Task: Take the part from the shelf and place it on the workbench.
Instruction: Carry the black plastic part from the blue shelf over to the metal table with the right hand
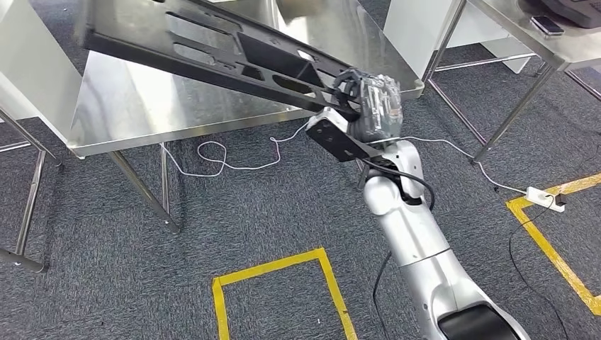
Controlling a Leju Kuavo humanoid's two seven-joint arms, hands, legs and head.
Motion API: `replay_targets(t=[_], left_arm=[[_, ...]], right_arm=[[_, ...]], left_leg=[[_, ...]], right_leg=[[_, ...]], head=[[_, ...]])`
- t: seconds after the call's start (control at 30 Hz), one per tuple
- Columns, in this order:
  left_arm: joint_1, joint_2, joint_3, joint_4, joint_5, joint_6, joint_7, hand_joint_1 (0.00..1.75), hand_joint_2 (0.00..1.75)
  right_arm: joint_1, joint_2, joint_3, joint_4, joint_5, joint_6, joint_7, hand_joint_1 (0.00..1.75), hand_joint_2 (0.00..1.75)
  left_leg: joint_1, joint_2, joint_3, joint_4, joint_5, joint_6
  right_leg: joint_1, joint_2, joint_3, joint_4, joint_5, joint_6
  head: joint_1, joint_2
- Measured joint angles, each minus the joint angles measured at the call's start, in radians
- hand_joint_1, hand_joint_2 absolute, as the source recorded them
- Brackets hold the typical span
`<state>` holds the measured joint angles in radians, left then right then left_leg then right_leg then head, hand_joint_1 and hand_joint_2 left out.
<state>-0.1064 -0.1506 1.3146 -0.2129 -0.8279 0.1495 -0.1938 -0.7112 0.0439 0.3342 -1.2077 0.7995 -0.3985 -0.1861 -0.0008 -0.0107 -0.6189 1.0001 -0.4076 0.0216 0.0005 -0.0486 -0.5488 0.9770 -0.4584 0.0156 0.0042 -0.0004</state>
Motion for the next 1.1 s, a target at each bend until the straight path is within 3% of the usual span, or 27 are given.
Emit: replay_targets(t=[0.23,0.7,1.1], left_arm=[[0.000,0.000,0.015,0.000,0.010,0.009,-0.013,0.00,1.75],[0.000,-0.001,0.023,0.000,0.009,0.043,-0.160,0.00,1.75],[-0.004,-0.001,0.023,0.000,0.019,0.008,-0.193,0.00,1.75]], right_arm=[[0.039,-0.078,-0.043,-0.050,0.003,-0.030,-0.016,1.75,1.75],[0.049,-0.265,-0.154,-0.053,0.155,-0.130,0.028,1.75,1.75],[0.024,-0.283,-0.159,-0.034,0.169,-0.119,0.021,1.75,1.75]], left_leg=[[-0.006,0.002,-0.002,0.000,0.001,0.011],[-0.005,0.002,-0.003,0.000,0.003,0.014],[-0.004,0.003,-0.003,0.000,0.003,0.014]], right_leg=[[-0.007,0.002,-0.004,-0.003,0.004,0.014],[-0.009,0.002,-0.005,0.000,0.006,0.017],[-0.007,0.003,-0.006,0.000,0.006,0.017]], head=[[0.000,0.000],[-0.001,0.000],[0.000,0.000]])
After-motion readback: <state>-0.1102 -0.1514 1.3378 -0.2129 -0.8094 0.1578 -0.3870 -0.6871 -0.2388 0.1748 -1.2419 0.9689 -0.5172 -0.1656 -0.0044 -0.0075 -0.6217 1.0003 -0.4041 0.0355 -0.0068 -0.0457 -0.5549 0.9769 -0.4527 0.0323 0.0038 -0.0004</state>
